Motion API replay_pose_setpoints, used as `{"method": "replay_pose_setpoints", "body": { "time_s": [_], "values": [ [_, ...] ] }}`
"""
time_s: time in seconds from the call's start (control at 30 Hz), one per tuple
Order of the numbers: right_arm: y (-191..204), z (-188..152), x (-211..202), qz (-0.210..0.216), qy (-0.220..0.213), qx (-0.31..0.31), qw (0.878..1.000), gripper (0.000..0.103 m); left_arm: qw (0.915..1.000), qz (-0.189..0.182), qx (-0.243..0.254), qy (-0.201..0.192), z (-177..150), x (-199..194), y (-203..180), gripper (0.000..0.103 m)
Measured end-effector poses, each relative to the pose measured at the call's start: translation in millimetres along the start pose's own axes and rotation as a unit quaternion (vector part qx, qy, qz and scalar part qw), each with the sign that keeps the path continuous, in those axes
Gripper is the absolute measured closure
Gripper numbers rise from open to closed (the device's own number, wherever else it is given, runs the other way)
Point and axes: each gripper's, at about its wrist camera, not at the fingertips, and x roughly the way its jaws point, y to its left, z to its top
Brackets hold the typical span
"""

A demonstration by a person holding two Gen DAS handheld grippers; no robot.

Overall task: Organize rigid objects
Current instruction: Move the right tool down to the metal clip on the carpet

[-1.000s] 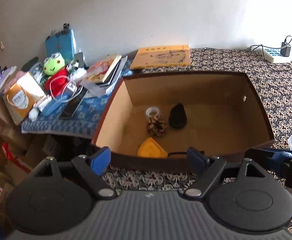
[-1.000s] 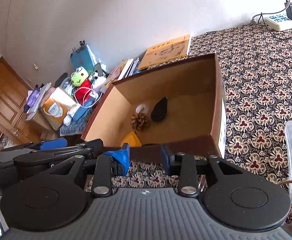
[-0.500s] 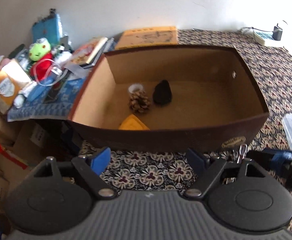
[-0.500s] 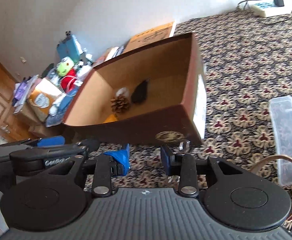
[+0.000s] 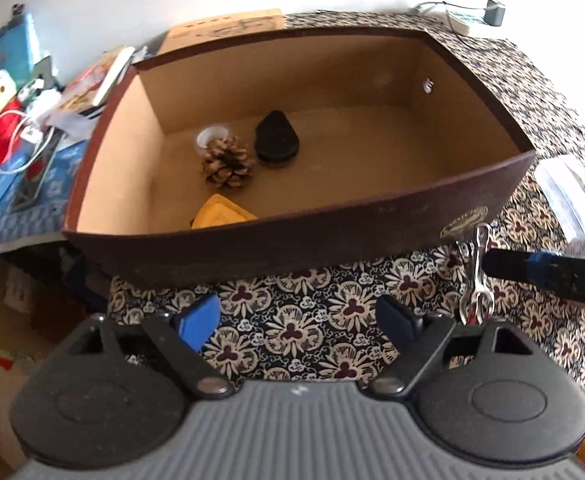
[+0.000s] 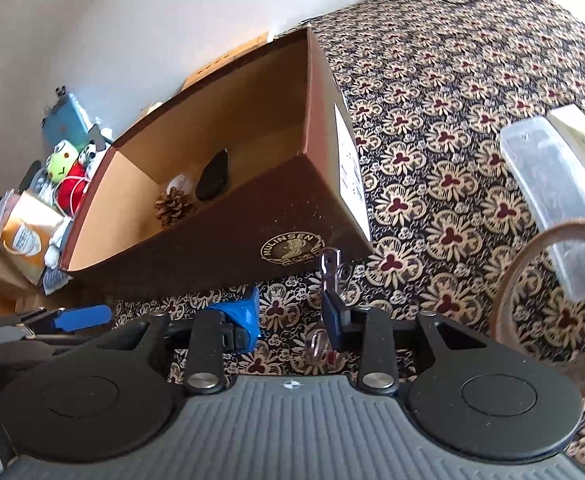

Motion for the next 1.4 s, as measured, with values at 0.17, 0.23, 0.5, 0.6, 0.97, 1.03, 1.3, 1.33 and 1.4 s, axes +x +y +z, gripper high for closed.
{"method": "replay_pose_setpoints", "body": {
  "time_s": [0.17,0.23,0.5,0.6,0.97,1.03,1.3,1.33,1.4],
  "values": [
    [9.8,-10.8,6.8,0.003,0.006,0.013,1.000,0.086,0.9997,-0.007,0.021,0.011,-1.7,11.8,7.4,0.016],
    [12.3,-14.8,10.2,0.003,0.009,0.016,1.000,0.086,0.9995,-0.009,0.025,0.016,-2.5,16.5,11.2,0.016],
    [16.8,-17.8,21.2,0.010,0.027,0.016,0.999,0.086,0.9992,0.004,0.028,0.029,-9.5,23.6,17.5,0.016],
    [18.6,-17.1,25.1,0.017,0.043,0.002,0.999,0.086,0.9992,0.010,0.020,0.033,-12.9,23.8,19.4,0.016],
    [-7.2,5.0,4.1,0.021,0.072,-0.062,0.995,0.086,0.9944,-0.042,-0.088,0.042,-38.4,19.9,17.3,0.015],
    [-15.3,8.8,0.6,0.017,0.073,-0.066,0.995,0.086,0.9928,-0.055,-0.099,0.038,-40.2,19.1,7.5,0.012],
    [-39.4,18.0,-2.2,0.022,0.082,-0.079,0.993,0.086,0.9939,-0.054,-0.095,0.015,-27.5,21.1,-43.7,0.011],
    [-40.4,19.4,-1.9,0.022,0.082,-0.078,0.993,0.086,0.9940,-0.055,-0.093,0.013,-26.6,21.5,-45.9,0.011],
    [-42.1,22.6,-1.3,0.025,0.079,-0.071,0.994,0.086,0.9945,-0.054,-0.088,0.012,-22.4,21.9,-51.8,0.011]
  ]
}}
